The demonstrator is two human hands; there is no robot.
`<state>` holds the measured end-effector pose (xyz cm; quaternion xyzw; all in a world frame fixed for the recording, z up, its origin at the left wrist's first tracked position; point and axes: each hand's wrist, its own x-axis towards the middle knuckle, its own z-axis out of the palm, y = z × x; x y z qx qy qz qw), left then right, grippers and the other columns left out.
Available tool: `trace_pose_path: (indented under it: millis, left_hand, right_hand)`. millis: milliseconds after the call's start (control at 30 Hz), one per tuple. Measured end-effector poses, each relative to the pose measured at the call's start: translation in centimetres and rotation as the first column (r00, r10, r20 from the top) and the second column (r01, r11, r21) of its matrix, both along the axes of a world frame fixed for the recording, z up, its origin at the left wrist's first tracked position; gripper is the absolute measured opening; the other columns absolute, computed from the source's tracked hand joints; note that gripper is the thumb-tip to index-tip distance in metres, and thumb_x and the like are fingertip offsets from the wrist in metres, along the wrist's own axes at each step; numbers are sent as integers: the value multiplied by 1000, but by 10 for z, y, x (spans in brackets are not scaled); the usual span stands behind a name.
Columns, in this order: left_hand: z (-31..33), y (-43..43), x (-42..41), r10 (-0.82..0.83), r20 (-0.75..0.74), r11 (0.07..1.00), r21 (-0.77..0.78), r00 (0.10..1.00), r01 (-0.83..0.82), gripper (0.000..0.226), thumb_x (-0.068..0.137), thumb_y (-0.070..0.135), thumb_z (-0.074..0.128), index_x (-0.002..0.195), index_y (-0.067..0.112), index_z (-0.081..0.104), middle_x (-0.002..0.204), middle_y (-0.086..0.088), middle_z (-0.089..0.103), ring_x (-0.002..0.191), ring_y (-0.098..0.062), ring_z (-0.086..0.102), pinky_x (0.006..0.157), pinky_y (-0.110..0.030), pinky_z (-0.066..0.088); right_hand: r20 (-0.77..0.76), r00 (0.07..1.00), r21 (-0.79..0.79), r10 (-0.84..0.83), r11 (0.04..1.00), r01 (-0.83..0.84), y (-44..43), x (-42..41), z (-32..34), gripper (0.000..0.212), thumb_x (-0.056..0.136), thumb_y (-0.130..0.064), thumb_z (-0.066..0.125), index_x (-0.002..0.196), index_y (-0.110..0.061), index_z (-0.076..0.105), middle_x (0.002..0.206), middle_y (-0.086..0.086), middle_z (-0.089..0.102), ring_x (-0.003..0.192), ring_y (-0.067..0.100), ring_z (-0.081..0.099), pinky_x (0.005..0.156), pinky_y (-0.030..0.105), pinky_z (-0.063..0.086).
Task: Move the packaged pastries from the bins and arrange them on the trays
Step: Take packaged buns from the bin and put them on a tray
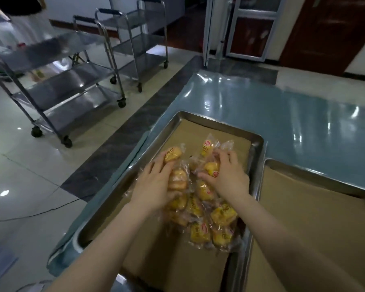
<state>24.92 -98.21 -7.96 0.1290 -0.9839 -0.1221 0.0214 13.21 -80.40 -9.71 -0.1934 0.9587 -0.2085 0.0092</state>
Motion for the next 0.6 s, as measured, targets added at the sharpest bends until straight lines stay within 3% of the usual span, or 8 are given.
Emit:
trace_pose_path:
  millis: [33, 100, 233, 333, 467, 600]
  left_hand:
    - [-3, -6, -7, -50, 33, 999, 19, 998, 50, 97, 71, 59, 67, 146, 39, 9, 157, 5, -6, 142, -28, 9, 113, -48, 15]
    - [-10, -10, -18, -138, 110, 990, 36, 984, 135, 97, 72, 64, 62, 146, 43, 1, 156, 4, -18, 143, -28, -5, 113, -51, 4]
    - [-22, -28, -33, -328, 159, 945, 77, 931, 319, 74, 82, 62, 50, 143, 49, 11, 151, 7, -20, 141, -25, -14, 109, -47, -12]
    - [-25, -34, -38, -393, 54, 914, 129, 918, 384, 63, 86, 55, 50, 141, 49, 20, 150, 14, -14, 141, -19, -13, 110, -45, -14]
    - [-25, -34, -42, -461, -40, 868, 186, 886, 460, 64, 87, 48, 53, 141, 48, 18, 152, 15, -2, 141, -14, -9, 109, -40, -12]
    - [-18, -21, -41, -540, -86, 813, 205, 837, 546, 65, 89, 45, 52, 145, 40, 19, 156, 11, 6, 139, -7, -7, 114, -38, -3]
  right_hand:
    - [71, 997, 70, -21, 997, 16, -2, -1, -3, 94, 65, -83, 50, 142, -40, 18, 152, -6, 24, 132, 29, 38, 89, 49, 50]
    - [229, 973, 103, -37, 995, 14, -1, 0, -7, 104, 63, -88, 35, 148, -40, 1, 158, -7, 15, 144, 31, 15, 104, 55, 35]
    - [284, 956, 0, -73, 997, 76, 6, 9, -3, 90, 74, -83, 31, 149, -42, 5, 159, -9, 11, 144, 27, 17, 111, 54, 28]
    - [305, 947, 218, -106, 975, 40, 14, 15, 4, 87, 78, -81, 26, 151, -38, 5, 159, -9, -5, 146, 25, 7, 117, 50, 13]
    - [290, 933, 379, -214, 921, 93, 15, 28, 9, 79, 86, -72, 35, 150, -38, 5, 160, -9, -3, 146, 31, 0, 113, 54, 23]
    - [224, 958, 308, -182, 945, 107, 14, 52, 16, 70, 90, -61, 44, 149, -36, 15, 159, -4, 13, 145, 27, 11, 112, 50, 26]
